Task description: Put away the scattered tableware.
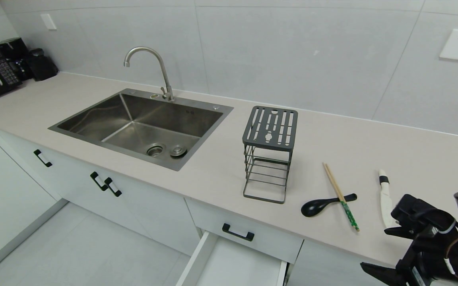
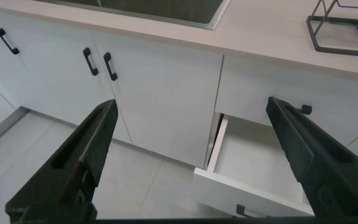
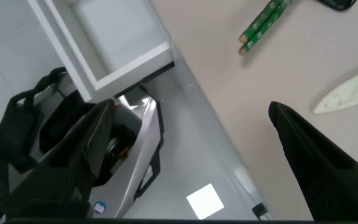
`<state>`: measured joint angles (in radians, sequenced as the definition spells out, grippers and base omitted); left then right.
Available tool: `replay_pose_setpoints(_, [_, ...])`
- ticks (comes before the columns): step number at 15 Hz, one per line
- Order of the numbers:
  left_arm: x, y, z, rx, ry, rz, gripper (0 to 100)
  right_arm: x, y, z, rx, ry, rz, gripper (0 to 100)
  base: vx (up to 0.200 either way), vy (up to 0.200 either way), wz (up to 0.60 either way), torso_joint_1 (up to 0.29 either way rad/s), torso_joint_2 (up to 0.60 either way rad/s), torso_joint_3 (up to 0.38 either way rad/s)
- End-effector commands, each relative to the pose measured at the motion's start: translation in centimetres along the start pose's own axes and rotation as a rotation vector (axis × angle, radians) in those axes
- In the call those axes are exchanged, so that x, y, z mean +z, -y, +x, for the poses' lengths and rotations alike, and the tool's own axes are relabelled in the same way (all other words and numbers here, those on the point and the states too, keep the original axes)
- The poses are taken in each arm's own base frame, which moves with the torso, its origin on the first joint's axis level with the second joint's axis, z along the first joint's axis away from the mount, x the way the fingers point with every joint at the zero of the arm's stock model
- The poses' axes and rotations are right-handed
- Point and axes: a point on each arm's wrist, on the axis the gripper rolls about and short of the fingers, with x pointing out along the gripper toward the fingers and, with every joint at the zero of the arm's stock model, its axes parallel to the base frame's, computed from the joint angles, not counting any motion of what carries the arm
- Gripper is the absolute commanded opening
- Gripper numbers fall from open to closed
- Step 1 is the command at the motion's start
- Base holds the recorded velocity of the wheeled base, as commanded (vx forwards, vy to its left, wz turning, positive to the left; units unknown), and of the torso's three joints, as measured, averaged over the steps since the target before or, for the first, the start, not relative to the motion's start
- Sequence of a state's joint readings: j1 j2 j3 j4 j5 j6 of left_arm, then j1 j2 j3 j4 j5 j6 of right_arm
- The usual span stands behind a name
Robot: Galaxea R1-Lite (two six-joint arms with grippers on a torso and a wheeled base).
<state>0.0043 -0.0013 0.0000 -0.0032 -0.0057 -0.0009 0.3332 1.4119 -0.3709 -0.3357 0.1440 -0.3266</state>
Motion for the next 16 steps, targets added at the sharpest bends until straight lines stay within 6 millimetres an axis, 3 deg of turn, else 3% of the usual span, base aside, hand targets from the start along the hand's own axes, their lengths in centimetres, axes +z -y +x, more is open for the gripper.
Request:
replay_pose_setpoints(1, [0.0,0.0,0.0,0.000,0.000,-0.001,100,0.8,0.4,0.9,-0.022,-0.008,-0.003,100,0.000,0.000,0.00,0.000,0.00,0.000])
replay_pose_setpoints(7, [0.0,0.0,0.0,0.000,0.000,-0.001,100,4.7,2.2,4.6,-0.078,0.008,-0.011,100,0.000,0.000,0.00,0.000,0.00,0.000])
replay_pose_setpoints(11, [0.0,0.0,0.0,0.000,0.000,-0.001,100,2.9,2.3,5.4,-0.119,-0.041,-0.013,100,0.000,0.000,0.00,0.000,0.00,0.000])
replay_pose_setpoints(16, [0.0,0.0,0.0,0.000,-0.001,-0.001,100,2.8,2.5,6.1,-0.124,-0.045,-0.017,100,0.000,0.000,0.00,0.000,0.00,0.000])
